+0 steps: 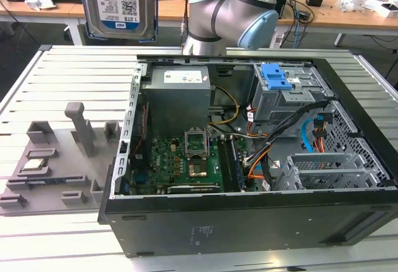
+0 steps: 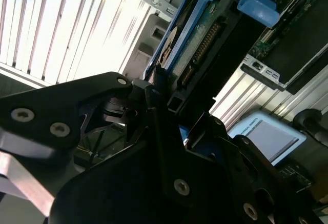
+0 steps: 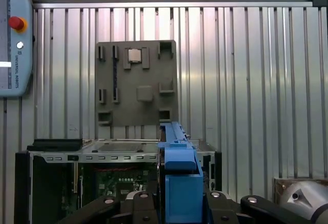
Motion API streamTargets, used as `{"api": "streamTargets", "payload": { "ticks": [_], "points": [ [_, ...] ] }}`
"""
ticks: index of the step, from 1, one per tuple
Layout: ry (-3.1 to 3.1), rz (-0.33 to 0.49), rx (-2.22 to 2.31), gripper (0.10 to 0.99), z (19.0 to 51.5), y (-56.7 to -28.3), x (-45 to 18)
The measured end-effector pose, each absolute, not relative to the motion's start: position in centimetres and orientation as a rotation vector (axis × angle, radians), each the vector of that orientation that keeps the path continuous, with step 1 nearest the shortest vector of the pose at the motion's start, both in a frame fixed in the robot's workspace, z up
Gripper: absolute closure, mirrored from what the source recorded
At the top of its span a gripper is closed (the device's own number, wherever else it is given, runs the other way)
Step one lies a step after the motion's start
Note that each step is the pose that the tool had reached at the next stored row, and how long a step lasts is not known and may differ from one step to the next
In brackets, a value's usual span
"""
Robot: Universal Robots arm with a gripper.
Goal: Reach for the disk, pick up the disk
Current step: 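Pick up the disk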
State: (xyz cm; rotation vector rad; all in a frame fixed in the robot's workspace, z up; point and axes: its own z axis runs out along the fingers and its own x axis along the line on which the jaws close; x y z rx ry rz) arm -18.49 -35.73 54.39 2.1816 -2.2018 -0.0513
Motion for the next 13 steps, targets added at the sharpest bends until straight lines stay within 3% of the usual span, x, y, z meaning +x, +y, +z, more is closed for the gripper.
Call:
{"api": "streamTargets", "payload": {
  "ticks": [13],
  "points": [
    [-2.199,-0.057,2.179,0.722,54.4,-35.6,-10.2]
  ]
}}
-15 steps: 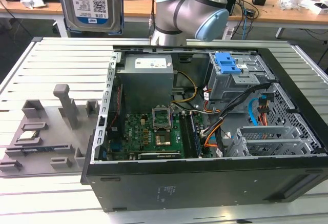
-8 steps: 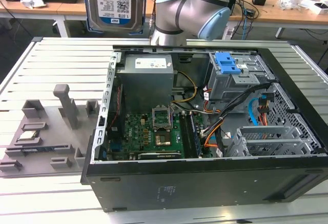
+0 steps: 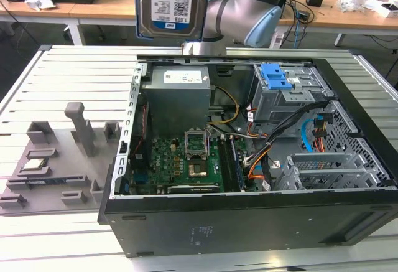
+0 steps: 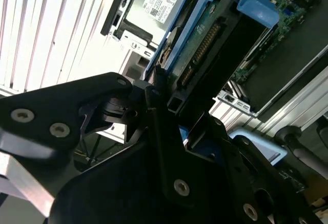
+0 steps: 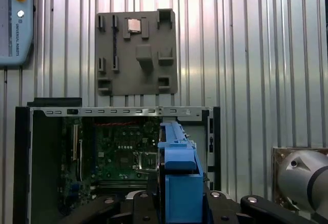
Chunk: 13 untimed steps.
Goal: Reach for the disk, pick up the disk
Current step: 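Pick up the disk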
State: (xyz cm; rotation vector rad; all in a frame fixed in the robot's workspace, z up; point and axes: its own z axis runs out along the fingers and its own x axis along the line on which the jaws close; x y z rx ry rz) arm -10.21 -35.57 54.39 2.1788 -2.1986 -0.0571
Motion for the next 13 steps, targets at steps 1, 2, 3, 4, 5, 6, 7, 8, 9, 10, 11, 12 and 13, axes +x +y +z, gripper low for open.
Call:
{"api": "streamTargets", "payload": {
  "ticks": [1,2,3,4,5,6,7,8,9,10,11,12,13],
  "points": [
    [-2.199,-0.057,2.178,0.722,54.4,-35.6,-9.8],
    [-2.198,-0.058,2.178,0.722,54.4,-35.5,-9.1],
    [-2.198,-0.059,2.178,0.722,54.4,-35.5,-8.4],
    [-2.197,-0.059,2.178,0.722,54.4,-35.5,-7.8],
    [-2.198,-0.059,2.177,0.722,54.4,-35.5,-7.2],
    [-2.197,-0.06,2.177,0.722,54.4,-35.4,-6.4],
    [-2.197,-0.061,2.177,0.722,54.4,-35.4,-5.8],
    [-2.196,-0.061,2.177,0.722,54.4,-35.4,-5.0],
    [-2.196,-0.062,2.176,0.722,54.4,-35.4,-4.3],
    [-2.196,-0.062,2.176,0.722,54.4,-35.4,-3.9],
    [-2.196,-0.062,2.176,0.722,54.4,-35.4,-3.6],
    [-2.195,-0.063,2.176,0.722,54.4,-35.3,-2.9],
    [-2.195,-0.063,2.175,0.722,54.4,-35.3,-2.2]
  ]
}}
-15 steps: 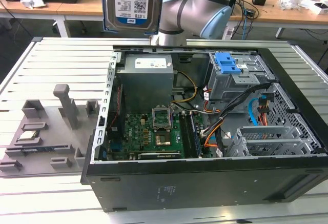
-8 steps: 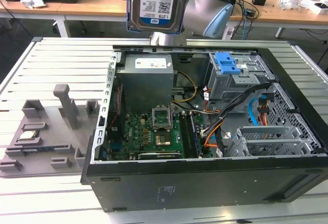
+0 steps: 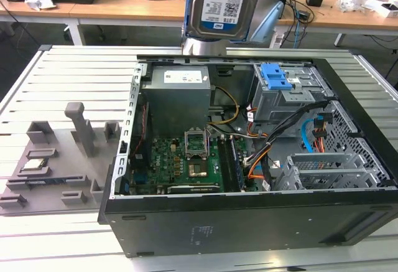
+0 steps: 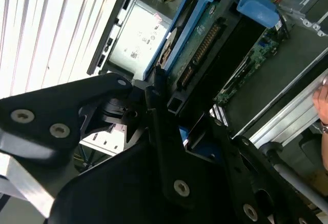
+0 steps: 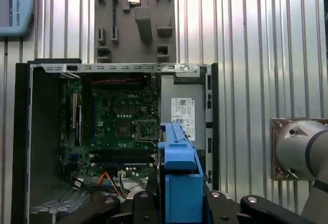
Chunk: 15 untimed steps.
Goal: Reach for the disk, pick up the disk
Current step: 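Pick up the disk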
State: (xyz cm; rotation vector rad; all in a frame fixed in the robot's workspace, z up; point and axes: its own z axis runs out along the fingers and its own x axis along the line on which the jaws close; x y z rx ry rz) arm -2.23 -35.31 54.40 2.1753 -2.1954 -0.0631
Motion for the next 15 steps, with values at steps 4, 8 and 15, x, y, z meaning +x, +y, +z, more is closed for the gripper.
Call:
{"api": "streamTargets", "payload": {
  "ticks": [4,8,15],
  "points": [
    [-2.195,-0.065,2.175,0.722,54.4,-35.3,-0.5],
    [-2.194,-0.066,2.174,0.722,54.4,-35.2,1.4],
    [-2.192,-0.069,2.172,0.722,54.4,-35.0,5.8]
  ]
}}
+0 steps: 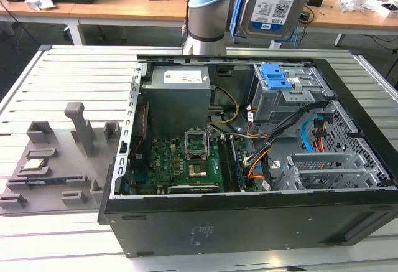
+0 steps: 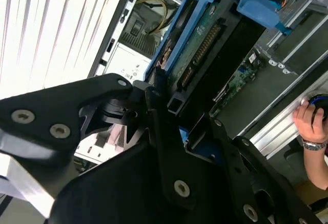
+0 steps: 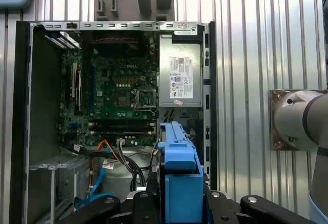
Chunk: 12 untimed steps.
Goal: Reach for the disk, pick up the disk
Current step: 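Pick up the disk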
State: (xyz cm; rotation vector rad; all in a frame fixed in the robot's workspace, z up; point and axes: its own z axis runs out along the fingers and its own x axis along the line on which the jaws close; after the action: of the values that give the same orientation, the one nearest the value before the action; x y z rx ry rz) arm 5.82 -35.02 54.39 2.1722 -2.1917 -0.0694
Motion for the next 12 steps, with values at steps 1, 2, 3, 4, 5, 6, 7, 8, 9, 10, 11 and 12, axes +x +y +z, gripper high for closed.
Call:
{"api": "streamTargets", "payload": {
  "ticks": [1,2,3,4,5,6,7,8,9,10,11,12],
  "points": [
    [-2.192,-0.07,2.172,0.722,54.4,-35.0,6.3],
    [-2.191,-0.07,2.172,0.722,54.4,-35.0,6.9],
    [-2.191,-0.071,2.171,0.722,54.4,-35.0,7.6],
    [-2.191,-0.071,2.171,0.722,54.4,-34.9,8.0],
    [-2.191,-0.072,2.171,0.722,54.4,-34.9,8.6],
    [-2.19,-0.073,2.17,0.722,54.4,-34.9,9.4],
    [-2.19,-0.073,2.17,0.722,54.4,-34.9,10.2],
    [-2.19,-0.074,2.17,0.722,54.4,-34.9,10.7],
    [-2.189,-0.074,2.17,0.722,54.4,-34.8,11.0],
    [-2.189,-0.075,2.169,0.722,54.4,-34.8,11.6],
    [-2.189,-0.075,2.169,0.722,54.4,-34.8,12.0],
    [-2.189,-0.075,2.169,0.722,54.4,-34.8,12.6]
  ]
}}
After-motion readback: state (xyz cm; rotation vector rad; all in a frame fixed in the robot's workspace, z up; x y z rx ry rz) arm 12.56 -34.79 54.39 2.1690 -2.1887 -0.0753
